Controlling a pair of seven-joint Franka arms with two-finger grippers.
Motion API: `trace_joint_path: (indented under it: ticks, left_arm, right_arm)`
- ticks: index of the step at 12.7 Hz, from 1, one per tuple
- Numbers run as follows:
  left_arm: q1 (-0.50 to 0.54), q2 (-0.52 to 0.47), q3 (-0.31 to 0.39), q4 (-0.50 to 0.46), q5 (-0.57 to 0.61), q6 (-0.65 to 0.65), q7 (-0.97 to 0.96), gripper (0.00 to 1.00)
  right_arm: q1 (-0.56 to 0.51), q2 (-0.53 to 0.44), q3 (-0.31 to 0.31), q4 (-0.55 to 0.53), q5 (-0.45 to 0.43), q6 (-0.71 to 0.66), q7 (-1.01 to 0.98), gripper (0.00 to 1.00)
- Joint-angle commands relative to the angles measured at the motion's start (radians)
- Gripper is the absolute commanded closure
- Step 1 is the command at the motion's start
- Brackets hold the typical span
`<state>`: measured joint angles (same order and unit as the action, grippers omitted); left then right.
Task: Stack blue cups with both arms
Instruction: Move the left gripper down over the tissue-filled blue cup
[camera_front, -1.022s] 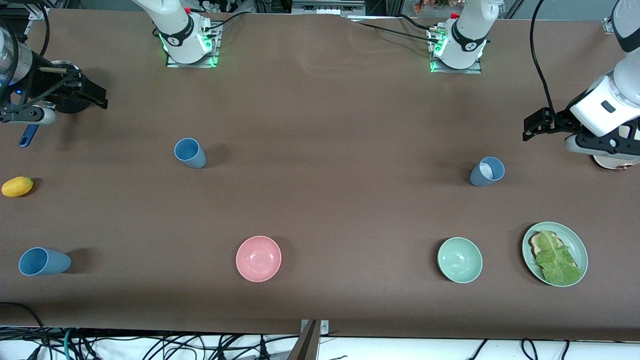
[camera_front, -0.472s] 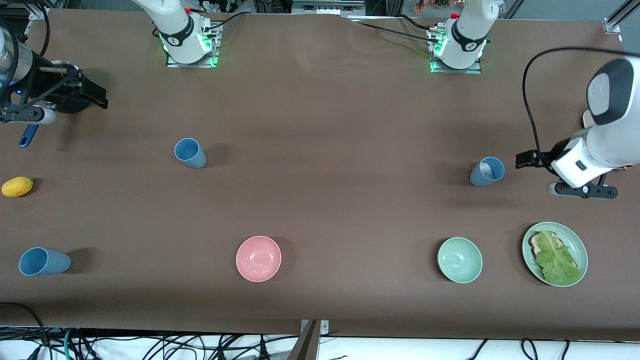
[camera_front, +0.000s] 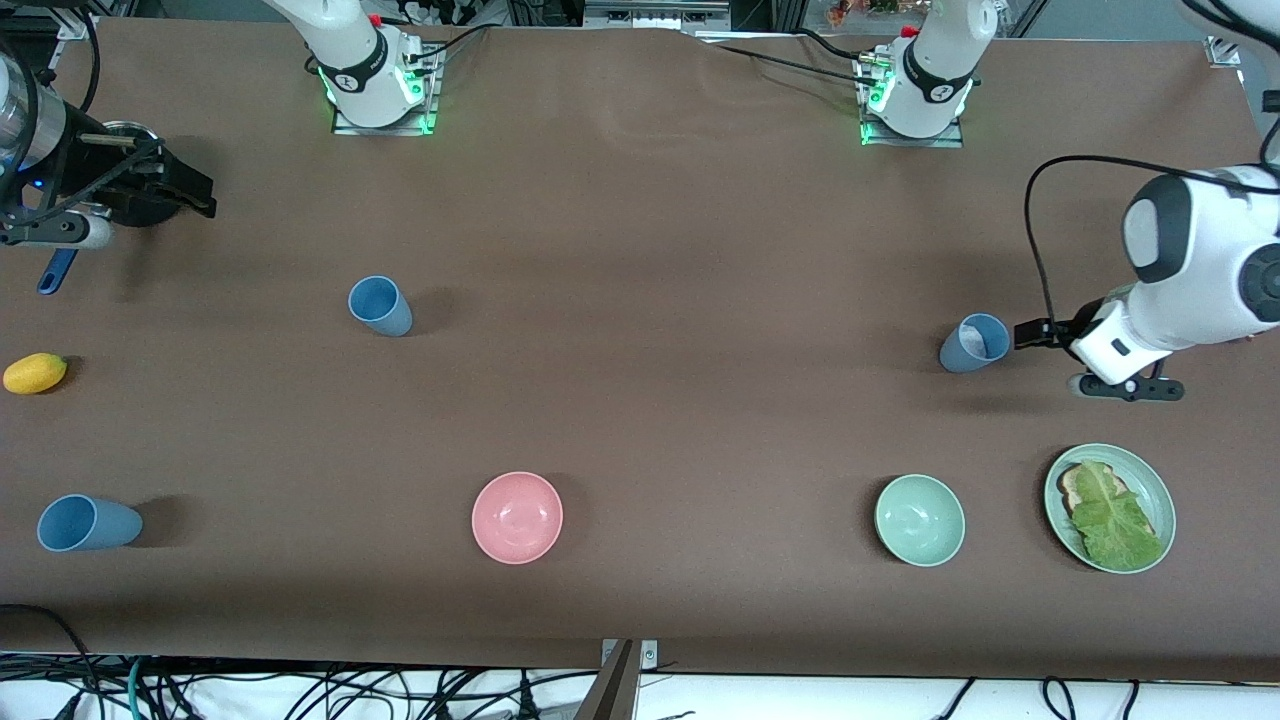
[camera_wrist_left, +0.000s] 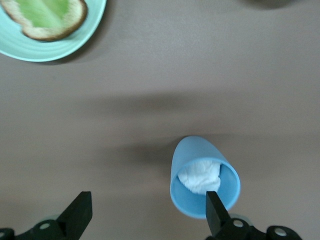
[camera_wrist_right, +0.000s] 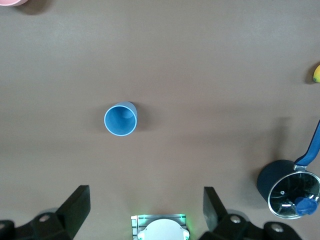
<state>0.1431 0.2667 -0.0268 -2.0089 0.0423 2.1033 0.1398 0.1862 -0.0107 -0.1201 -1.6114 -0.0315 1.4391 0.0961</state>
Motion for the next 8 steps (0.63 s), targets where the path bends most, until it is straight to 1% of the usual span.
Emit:
trace_joint_path:
  ticks: [1, 2, 3, 4, 5, 7, 8]
  left_arm:
    - [0.018, -0.01, -0.013, -0.083, 0.008, 0.057, 0.021, 0.08]
    - [0.016, -0.004, -0.013, -0.097, 0.008, 0.06, 0.023, 0.08]
    - [0.015, 0.0, -0.013, -0.105, 0.008, 0.061, 0.023, 0.19]
    - [0.009, 0.017, -0.015, -0.106, 0.008, 0.064, 0.023, 0.55]
    - [-0.006, 0.048, -0.019, -0.102, 0.007, 0.063, 0.021, 0.71]
    - [-0.016, 0.091, -0.028, -0.081, 0.008, 0.057, 0.011, 0.97]
    - [-0.034, 0.094, -0.038, -0.079, 0.01, 0.054, -0.017, 1.0]
  right_arm:
    - [-0.007, 0.008, 0.005, 0.025, 0.012, -0.022, -0.012, 0.0]
    - [-0.008, 0.008, 0.005, 0.025, 0.012, -0.022, -0.012, 0.0]
    - [-0.007, 0.008, 0.005, 0.025, 0.013, -0.022, -0.012, 0.0]
    - [-0.007, 0.008, 0.005, 0.025, 0.013, -0.022, -0.012, 0.0]
    - [-0.007, 0.008, 0.005, 0.025, 0.013, -0.023, -0.012, 0.0]
    - [-0.007, 0.008, 0.005, 0.025, 0.013, -0.023, -0.012, 0.0]
    - [-0.007, 0.006, 0.005, 0.024, 0.012, -0.023, -0.012, 0.0]
